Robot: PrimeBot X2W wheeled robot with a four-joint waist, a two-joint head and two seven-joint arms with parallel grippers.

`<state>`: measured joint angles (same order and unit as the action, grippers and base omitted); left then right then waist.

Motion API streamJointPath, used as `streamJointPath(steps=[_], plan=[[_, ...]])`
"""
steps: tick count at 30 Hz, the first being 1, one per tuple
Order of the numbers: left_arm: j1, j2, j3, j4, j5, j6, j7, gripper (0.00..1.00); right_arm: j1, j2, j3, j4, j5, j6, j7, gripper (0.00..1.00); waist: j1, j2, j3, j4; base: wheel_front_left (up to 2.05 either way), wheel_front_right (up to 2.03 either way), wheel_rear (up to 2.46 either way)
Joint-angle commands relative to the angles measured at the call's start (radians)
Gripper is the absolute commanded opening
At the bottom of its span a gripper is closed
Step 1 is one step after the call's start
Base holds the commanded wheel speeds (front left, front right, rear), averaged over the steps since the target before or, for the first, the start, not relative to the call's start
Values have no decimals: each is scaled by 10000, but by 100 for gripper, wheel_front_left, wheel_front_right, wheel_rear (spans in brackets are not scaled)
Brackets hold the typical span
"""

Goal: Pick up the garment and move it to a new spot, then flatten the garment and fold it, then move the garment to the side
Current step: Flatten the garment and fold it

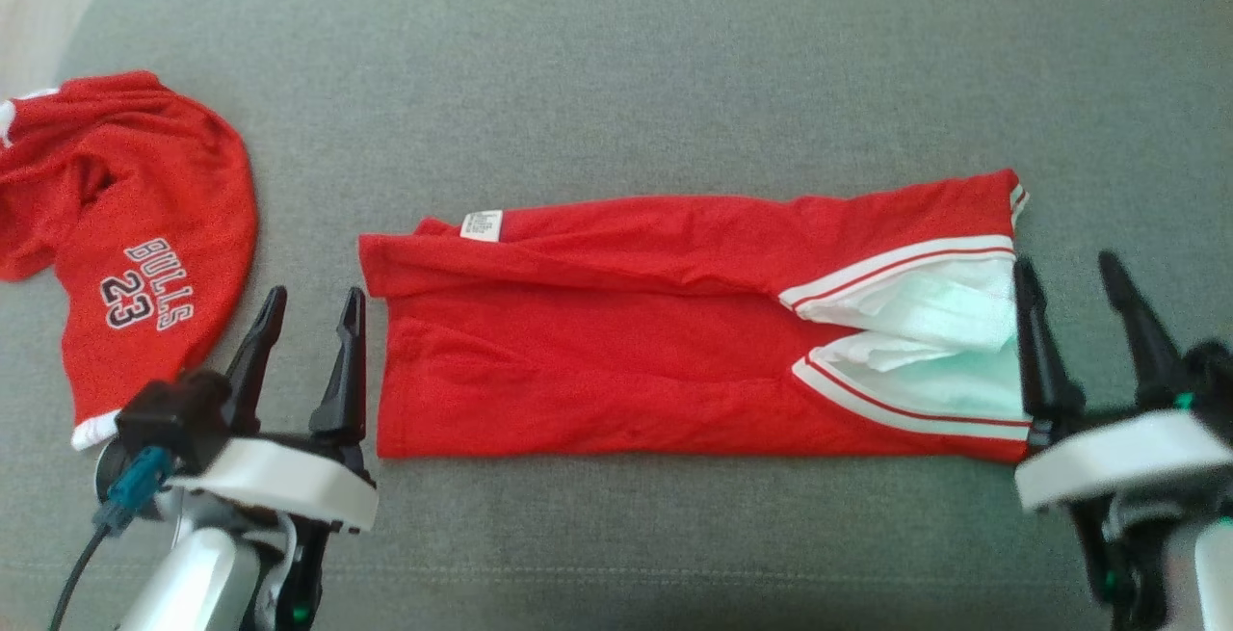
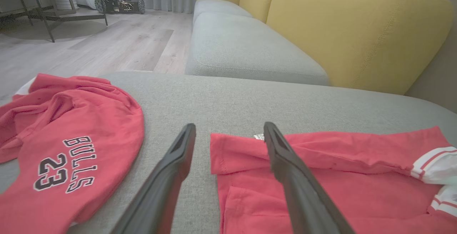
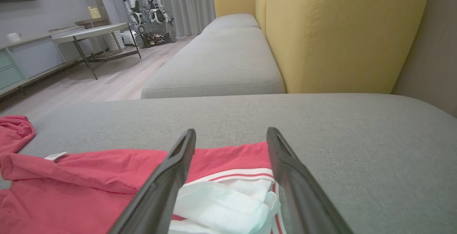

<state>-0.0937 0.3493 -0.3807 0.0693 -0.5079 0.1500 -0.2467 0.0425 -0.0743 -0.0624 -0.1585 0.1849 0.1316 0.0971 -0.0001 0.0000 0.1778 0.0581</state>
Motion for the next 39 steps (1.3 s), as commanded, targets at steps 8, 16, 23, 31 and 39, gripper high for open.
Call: streamJointPath(steps=[8,16,23,31,39], plan=[[-1255,187,164,-350,73,-211,-2,100,-2501,-1098,209,1758,-51,-9,428,100,1,0,795,42,0,0,0],[-1748,-121,45,-13,116,-448,-78,100,-2585,-1097,61,3194,-403,-9,1710,100,1,0,1210,231,0,0,0],[-1854,-215,151,109,168,-575,-122,100,-2191,-748,-59,3078,-528,-9,2782,100,1,0,1453,210,0,0,0],[-1923,-266,310,182,279,-706,-143,100,-1461,-180,-100,2463,-250,-9,3629,100,1,0,1687,139,0,0,0],[-2003,-334,494,197,415,-825,-148,100,-1290,3,-273,2040,-48,-9,3759,0,1,0,1732,91,0,0,0]])
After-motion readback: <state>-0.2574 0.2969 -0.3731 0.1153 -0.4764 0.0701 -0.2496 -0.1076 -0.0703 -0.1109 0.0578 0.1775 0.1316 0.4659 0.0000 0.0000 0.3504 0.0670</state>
